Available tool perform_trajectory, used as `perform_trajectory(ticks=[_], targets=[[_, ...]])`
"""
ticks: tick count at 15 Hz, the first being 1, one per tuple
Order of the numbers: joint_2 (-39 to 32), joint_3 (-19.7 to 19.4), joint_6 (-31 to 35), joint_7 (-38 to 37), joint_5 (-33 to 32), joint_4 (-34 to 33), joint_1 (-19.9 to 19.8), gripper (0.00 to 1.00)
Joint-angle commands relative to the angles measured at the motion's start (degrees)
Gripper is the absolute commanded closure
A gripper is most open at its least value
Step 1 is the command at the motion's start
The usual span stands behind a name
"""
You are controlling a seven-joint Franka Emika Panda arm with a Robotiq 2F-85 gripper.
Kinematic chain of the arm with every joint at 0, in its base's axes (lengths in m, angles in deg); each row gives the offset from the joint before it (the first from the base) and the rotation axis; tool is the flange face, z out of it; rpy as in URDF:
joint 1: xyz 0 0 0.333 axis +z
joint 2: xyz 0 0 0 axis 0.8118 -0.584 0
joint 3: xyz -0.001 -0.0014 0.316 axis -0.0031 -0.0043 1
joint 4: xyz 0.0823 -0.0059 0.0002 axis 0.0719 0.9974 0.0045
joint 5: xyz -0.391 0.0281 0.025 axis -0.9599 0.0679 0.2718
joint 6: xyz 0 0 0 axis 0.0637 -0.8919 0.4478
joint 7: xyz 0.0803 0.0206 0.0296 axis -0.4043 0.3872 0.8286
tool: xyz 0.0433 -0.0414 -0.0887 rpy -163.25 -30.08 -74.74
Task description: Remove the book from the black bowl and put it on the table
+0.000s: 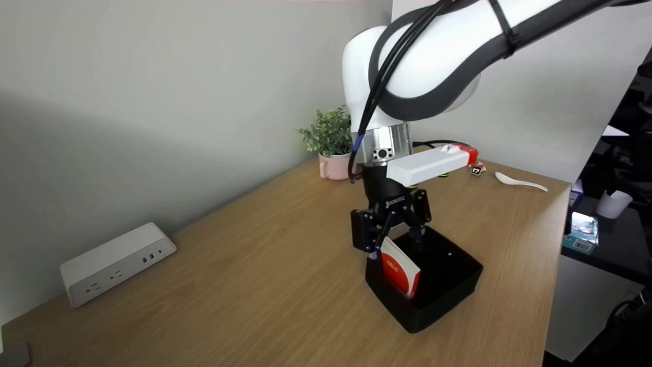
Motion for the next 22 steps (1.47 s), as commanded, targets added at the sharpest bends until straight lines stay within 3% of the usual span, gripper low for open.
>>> perform_trajectory(ticks=[1, 11, 22], targets=[[-0.4, -0.7, -1.9, -1.2, -0.6, -1.8, 0.0, 0.29], [-1.1, -0.8, -3.4, -1.5, -0.8, -3.4, 0.2, 0.98], [4.0, -1.1, -2.2, -5.1, -1.6, 0.8, 1.9, 0.97]])
